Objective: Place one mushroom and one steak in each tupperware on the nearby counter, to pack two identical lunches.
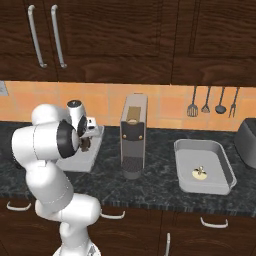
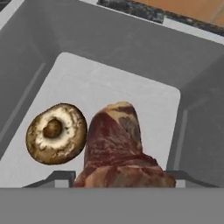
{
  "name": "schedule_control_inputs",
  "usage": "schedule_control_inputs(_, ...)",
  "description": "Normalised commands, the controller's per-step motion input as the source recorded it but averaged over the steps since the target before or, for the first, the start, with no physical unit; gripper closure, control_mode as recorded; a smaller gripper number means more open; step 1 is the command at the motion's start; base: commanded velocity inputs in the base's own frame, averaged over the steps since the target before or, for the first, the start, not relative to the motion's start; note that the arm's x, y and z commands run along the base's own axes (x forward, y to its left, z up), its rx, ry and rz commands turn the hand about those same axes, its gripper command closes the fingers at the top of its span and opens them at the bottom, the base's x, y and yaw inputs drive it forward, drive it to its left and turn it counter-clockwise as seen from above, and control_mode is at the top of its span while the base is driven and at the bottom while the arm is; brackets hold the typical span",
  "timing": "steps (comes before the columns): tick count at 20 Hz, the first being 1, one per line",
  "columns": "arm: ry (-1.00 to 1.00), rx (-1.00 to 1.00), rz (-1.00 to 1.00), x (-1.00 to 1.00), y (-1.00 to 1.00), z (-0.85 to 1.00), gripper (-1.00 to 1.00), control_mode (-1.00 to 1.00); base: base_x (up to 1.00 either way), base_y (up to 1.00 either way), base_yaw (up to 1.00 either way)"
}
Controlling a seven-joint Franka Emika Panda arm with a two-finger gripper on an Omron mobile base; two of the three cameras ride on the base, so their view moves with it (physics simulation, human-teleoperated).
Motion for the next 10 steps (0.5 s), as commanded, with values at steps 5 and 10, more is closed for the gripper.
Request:
schedule_control_inputs(5,-0.02,-0.08,0.0,-0.23,0.0,0.31,-1.0,-1.0,0.0,0.0,0.0)
schedule_control_inputs(10,-0.01,-0.02,-0.03,-0.95,-0.08,0.08,-1.0,-1.0,0.0,0.0,0.0)
